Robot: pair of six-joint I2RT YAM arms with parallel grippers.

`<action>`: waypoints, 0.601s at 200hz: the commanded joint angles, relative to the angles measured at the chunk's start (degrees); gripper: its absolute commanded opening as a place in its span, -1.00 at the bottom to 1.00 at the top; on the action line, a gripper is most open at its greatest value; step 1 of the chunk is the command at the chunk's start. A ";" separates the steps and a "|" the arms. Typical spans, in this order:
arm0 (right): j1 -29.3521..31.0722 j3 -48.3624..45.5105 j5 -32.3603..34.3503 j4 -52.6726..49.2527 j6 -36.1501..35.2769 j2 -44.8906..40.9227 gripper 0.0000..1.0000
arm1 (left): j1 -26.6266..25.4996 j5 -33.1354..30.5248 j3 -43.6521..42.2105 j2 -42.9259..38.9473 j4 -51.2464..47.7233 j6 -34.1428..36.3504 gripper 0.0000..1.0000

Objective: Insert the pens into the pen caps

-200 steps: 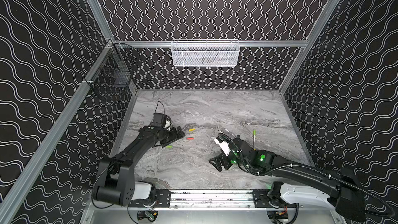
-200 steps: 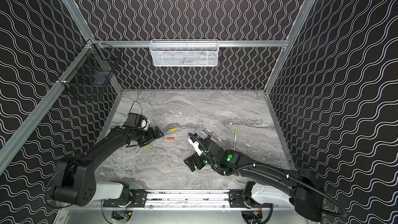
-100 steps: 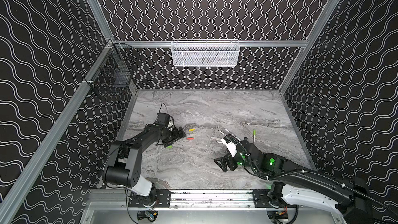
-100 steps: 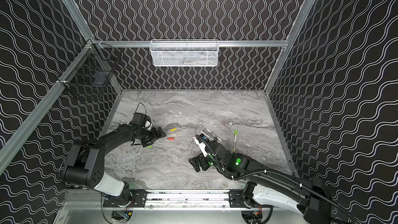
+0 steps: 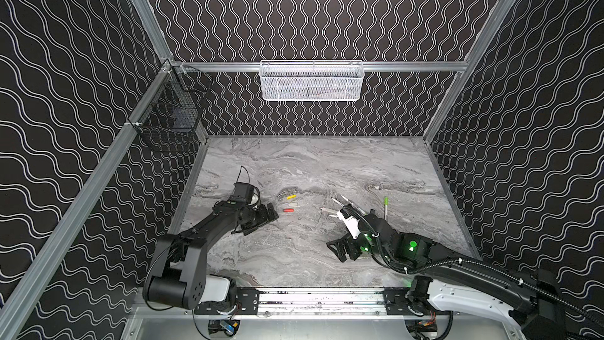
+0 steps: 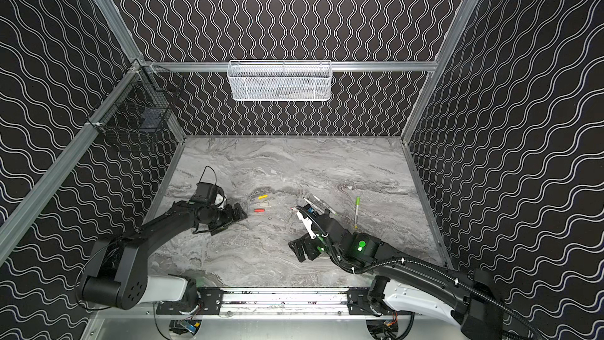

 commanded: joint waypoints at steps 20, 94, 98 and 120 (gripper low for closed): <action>0.02 0.52 0.34 0.03 0.43 0.98 0.99 | 2.51 -2.62 2.38 -4.31 -3.42 0.17 0.97; 0.02 1.21 -0.10 -0.79 -0.20 0.91 0.99 | 5.55 -7.78 7.03 -2.03 -10.40 2.14 0.76; 0.02 1.24 -0.01 -0.77 -0.16 0.73 0.99 | 5.67 -7.91 7.14 -1.34 -10.41 2.27 0.72; 0.04 1.23 0.01 -0.77 -0.16 0.30 0.99 | 5.87 -8.29 7.92 2.08 -9.58 3.52 0.45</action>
